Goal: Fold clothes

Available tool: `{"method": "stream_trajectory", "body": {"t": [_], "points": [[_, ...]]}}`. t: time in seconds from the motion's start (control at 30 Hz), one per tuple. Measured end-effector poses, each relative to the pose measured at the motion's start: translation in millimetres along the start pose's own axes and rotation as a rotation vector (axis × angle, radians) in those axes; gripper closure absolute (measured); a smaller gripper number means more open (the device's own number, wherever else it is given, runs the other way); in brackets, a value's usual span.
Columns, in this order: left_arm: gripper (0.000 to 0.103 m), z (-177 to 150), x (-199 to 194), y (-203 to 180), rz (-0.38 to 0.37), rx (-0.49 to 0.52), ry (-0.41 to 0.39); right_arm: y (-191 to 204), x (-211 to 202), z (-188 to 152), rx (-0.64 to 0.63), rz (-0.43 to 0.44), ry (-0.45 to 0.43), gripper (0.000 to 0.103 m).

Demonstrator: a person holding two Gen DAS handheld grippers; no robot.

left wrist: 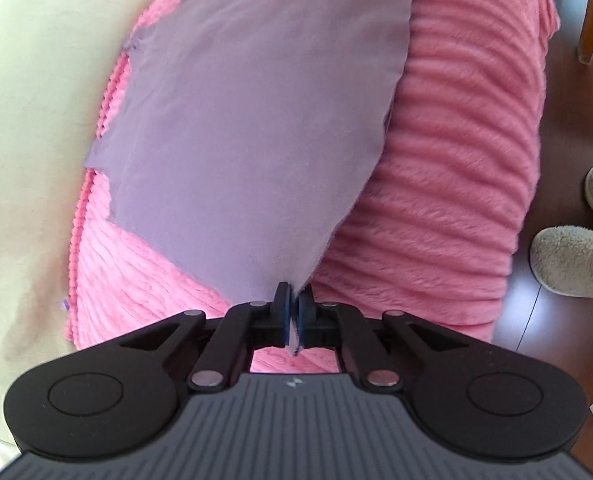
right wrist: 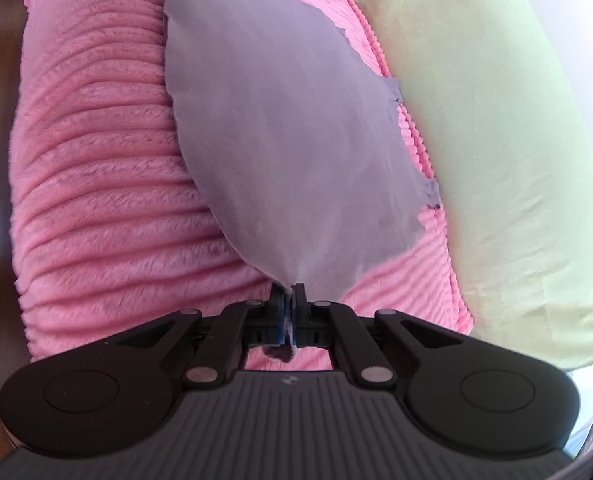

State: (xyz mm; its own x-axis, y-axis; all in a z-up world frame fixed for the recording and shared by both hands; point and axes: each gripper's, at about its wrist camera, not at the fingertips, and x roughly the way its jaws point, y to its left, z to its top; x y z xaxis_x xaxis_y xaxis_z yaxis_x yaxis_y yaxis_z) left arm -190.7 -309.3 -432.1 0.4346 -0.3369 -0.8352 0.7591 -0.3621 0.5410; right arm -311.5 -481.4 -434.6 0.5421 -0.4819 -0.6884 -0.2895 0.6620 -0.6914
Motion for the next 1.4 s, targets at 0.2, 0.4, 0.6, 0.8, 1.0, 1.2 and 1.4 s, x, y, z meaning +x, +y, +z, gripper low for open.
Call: {"method": "stream_trajectory", "body": {"t": [0.2, 0.4, 0.6, 0.8, 1.0, 1.2, 1.4], "points": [[0.103, -4, -10, -30, -0.024, 0.001, 0.006, 17, -14, -7, 0.009, 0.055, 0.009, 0.102], [0.101, 0, 19, -32, -0.002, -0.034, 0.038, 36, -2, -6, 0.021, 0.1, 0.038, 0.1], [0.079, -4, -3, -33, -0.163, -0.133, 0.057, 37, -33, -16, 0.15, 0.175, 0.074, 0.072], [0.054, 14, -27, 12, -0.158, -0.573, -0.028, -7, -53, -12, 0.665, 0.198, -0.052, 0.068], [0.055, 7, 26, 40, -0.201, -0.981, 0.086, -6, 5, -20, 1.036, 0.222, 0.07, 0.068], [0.056, -16, 2, 8, -0.308, -1.058, 0.291, 3, -10, -46, 1.15, 0.311, 0.254, 0.067], [0.049, -12, -86, 34, -0.347, -1.335, 0.335, -28, -74, -48, 1.406, 0.428, 0.331, 0.041]]}}
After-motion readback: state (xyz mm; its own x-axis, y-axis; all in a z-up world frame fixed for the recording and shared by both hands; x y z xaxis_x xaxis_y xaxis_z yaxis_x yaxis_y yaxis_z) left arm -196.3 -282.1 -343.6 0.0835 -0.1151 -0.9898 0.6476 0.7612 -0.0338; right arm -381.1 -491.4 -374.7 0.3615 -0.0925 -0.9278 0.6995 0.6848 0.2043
